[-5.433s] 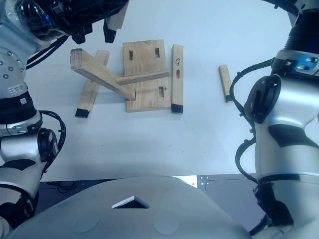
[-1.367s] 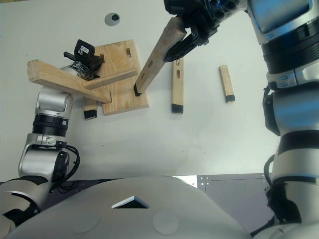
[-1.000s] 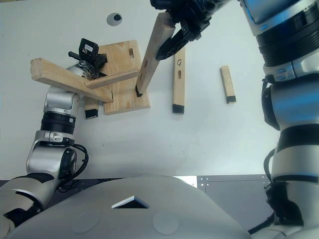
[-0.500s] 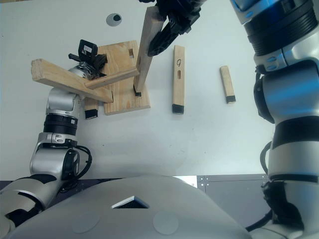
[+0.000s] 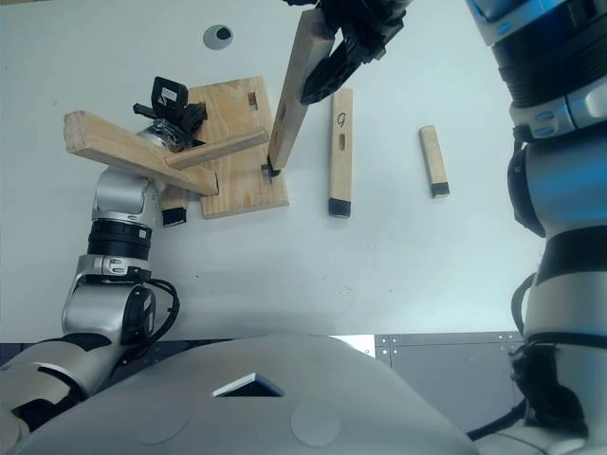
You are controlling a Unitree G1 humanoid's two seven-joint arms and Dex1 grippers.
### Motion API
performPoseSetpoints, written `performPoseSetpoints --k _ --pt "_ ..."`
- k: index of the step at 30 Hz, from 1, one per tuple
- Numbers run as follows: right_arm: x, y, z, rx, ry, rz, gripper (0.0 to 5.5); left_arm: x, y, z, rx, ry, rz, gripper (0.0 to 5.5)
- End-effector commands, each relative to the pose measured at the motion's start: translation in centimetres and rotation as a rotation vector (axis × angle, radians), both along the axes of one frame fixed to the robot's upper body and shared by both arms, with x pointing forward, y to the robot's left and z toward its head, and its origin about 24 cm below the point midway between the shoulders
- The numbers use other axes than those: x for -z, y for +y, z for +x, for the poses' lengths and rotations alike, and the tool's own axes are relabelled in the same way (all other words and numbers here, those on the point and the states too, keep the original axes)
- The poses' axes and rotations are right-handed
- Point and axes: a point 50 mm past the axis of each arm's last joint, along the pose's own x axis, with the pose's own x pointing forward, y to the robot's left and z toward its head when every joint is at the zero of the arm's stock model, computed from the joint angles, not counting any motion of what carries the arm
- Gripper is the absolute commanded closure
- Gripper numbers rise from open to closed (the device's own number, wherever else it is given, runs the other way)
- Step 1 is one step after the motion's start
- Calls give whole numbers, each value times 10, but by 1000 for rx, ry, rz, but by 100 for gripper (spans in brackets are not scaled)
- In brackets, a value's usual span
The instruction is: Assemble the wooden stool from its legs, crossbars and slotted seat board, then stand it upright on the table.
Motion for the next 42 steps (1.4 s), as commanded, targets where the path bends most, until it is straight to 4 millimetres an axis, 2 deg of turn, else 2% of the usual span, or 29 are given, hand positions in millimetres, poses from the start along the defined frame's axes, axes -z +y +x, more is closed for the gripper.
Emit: performPoseSetpoints --k 1,8,17,21,24,30,42 --pt "0 -1 -3 11 34 0 346 23 -4 -13 -10 105 -15 550" --pt "-6 6 -8 17 79 72 346 25 -2 -14 -16 111 -19 550" --pt "20 0 4 93 72 55 346 25 -4 -13 0 114 -24 550" --pt "25 0 6 99 63 47 346 25 -5 -13 4 114 -26 550" --pt "24 1 2 66 31 25 347 24 -6 -13 2 111 -28 550" --pt "26 14 -21 -30 52 16 347 28 -12 -14 -4 115 -46 550" --pt "36 32 -28 -37 89 24 347 31 -16 -13 4 125 -45 550"
